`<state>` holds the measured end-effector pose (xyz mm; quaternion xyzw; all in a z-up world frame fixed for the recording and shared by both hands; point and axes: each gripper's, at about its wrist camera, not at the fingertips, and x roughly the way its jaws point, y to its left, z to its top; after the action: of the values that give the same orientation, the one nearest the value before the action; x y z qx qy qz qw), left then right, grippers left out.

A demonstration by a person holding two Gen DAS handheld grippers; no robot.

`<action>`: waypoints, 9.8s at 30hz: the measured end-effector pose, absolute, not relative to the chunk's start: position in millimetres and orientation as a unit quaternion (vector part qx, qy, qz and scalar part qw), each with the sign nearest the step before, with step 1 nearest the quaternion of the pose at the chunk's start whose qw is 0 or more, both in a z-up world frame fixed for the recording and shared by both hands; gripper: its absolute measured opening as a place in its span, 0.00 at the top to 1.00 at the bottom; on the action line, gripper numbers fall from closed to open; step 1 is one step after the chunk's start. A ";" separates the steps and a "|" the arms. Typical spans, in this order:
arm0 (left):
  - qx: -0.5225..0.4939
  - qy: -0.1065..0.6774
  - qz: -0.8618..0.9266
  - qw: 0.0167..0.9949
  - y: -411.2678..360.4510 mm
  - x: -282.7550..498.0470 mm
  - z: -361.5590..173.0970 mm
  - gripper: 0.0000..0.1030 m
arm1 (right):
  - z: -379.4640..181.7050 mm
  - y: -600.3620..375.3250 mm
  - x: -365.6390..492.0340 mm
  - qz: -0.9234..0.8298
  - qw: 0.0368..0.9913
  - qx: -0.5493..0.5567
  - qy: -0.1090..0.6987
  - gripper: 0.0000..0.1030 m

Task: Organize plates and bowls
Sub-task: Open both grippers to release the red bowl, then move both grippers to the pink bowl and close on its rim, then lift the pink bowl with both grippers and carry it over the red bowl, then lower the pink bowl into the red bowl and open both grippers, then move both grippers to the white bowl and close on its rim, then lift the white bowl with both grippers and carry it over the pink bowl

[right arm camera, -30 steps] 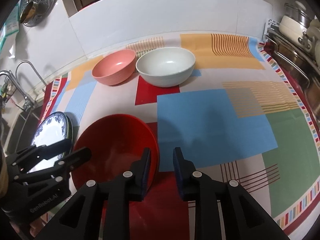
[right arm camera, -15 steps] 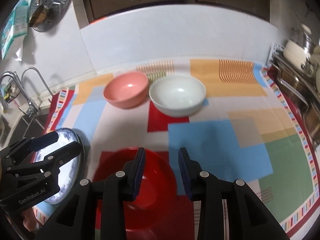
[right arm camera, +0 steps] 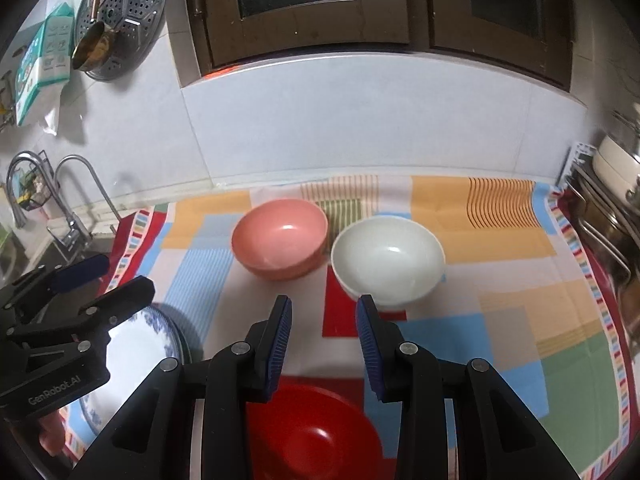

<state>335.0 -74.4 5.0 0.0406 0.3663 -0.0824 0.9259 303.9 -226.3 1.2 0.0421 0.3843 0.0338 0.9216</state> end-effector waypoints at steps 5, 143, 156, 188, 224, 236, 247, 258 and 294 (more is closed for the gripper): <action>0.040 0.365 -0.076 0.927 -70.3 356.5 4.8 0.35 | 8.1 -222.9 328.3 0.039 0.925 0.025 0.378 0.66; 0.018 0.498 -0.214 0.840 -131.4 272.9 -59.5 0.76 | -26.1 -260.2 227.5 -0.022 0.863 0.101 0.494 0.88; 0.024 0.507 -0.211 0.835 -134.6 277.6 -71.4 0.75 | -43.1 -263.4 228.9 -0.019 0.853 0.104 0.510 0.88; 0.047 0.459 -0.222 0.859 -136.4 292.1 -42.1 0.48 | -42.1 -265.4 231.9 -0.019 0.862 0.109 0.495 0.69; 0.103 0.435 -0.190 0.874 -166.3 435.9 -49.4 0.30 | -41.1 -316.9 348.9 -0.071 0.887 0.100 0.445 0.55; 0.100 0.477 -0.199 0.850 -185.3 477.7 -92.0 0.31 | -78.4 -334.8 382.8 -0.086 0.869 0.118 0.472 0.55; 0.093 0.506 -0.203 0.833 -198.3 495.4 -114.1 0.41 | -101.9 -340.9 397.7 -0.078 0.854 0.147 0.493 0.60; 0.080 0.538 -0.216 0.811 -206.3 502.4 -125.7 0.73 | -113.5 -337.9 405.4 -0.059 0.839 0.168 0.513 0.82; 0.058 0.442 -0.218 0.868 -173.7 387.9 -13.4 0.77 | -10.5 -302.3 310.8 -0.057 0.881 0.145 0.447 0.84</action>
<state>387.9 -173.7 -13.4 0.0577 0.4425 -0.2181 0.8679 310.8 -302.3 -10.5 0.1451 0.4469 -0.0571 0.8809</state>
